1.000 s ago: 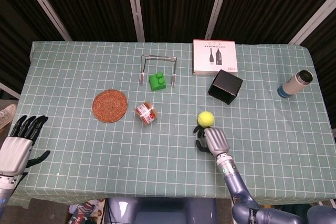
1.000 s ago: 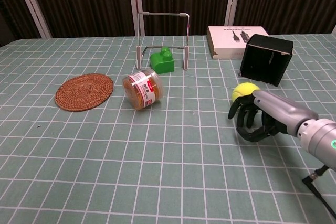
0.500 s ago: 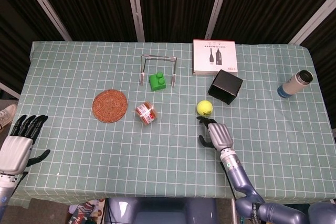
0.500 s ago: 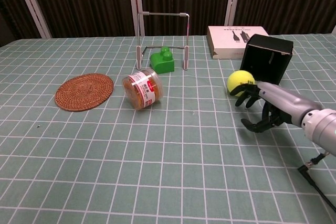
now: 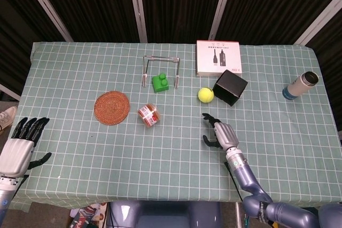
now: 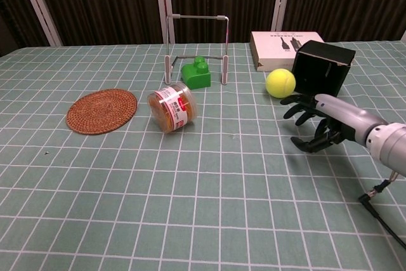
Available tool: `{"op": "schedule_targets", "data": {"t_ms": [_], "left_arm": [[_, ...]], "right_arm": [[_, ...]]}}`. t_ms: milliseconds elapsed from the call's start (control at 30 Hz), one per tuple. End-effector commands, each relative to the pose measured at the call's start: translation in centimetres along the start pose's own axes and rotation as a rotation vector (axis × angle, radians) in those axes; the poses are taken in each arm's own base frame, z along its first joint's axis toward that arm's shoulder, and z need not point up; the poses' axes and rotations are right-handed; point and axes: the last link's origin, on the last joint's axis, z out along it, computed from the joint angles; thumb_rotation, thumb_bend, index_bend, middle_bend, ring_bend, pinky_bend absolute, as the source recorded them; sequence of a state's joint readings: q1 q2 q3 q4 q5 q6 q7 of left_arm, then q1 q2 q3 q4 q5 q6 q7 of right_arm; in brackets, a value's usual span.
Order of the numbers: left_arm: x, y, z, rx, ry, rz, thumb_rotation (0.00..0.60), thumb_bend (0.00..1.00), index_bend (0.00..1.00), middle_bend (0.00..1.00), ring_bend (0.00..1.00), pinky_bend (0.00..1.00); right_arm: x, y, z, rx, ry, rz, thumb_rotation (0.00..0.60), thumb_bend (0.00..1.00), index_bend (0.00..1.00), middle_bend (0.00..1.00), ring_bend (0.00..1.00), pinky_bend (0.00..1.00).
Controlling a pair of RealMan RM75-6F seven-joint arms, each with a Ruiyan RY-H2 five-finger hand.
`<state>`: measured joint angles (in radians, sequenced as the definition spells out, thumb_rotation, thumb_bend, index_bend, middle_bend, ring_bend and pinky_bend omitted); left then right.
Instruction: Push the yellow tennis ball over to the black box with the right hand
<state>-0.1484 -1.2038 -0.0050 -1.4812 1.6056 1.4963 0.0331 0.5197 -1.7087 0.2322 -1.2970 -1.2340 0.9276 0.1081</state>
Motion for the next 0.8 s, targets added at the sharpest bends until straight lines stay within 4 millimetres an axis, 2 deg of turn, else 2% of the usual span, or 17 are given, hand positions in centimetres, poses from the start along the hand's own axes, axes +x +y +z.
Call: {"op": "schedule_targets", "data": {"t_ms": [33, 200, 367, 600, 667, 800], "left_arm": [[0.1, 0.1, 0.2, -0.007, 0.004, -0.001, 0.600, 0.17, 0.01, 0.09, 0.06, 0.05], [0.3, 0.1, 0.0, -0.007, 0.014, -0.002, 0.600, 0.17, 0.01, 0.09, 0.06, 0.05], [0.2, -0.1, 0.0, -0.001, 0.012, 0.001, 0.600, 0.17, 0.01, 0.09, 0.06, 0.05], [0.2, -0.2, 0.2, 0.007, 0.010, 0.002, 0.600, 0.17, 0.01, 0.09, 0.06, 0.05], [0.2, -0.4, 0.3, 0.013, 0.013, 0.004, 0.600, 0.17, 0.01, 0.09, 0.06, 0.05], [0.0, -0.5, 0.6, 0.023, 0.010, 0.008, 0.600, 0.17, 0.01, 0.09, 0.06, 0.05]], "right_arm": [[-0.2, -0.9, -0.4, 0.030, -0.021, 0.014, 0.600, 0.47, 0.09, 0.21, 0.23, 0.49], [-0.1, -1.9, 0.1, 0.048, -0.054, 0.087, 0.600, 0.48, 0.08, 0.21, 0.23, 0.49], [0.3, -2.8, 1.4, 0.075, -0.053, 0.118, 0.600, 0.48, 0.08, 0.21, 0.23, 0.48], [1.0, -3.6, 3.4, 0.100, -0.062, 0.126, 0.600, 0.48, 0.08, 0.21, 0.20, 0.40], [1.3, -3.9, 4.4, 0.102, -0.065, 0.158, 0.600, 0.48, 0.08, 0.21, 0.19, 0.38], [1.5, -4.2, 5.9, 0.109, -0.070, 0.219, 0.600, 0.48, 0.07, 0.21, 0.15, 0.29]]}}
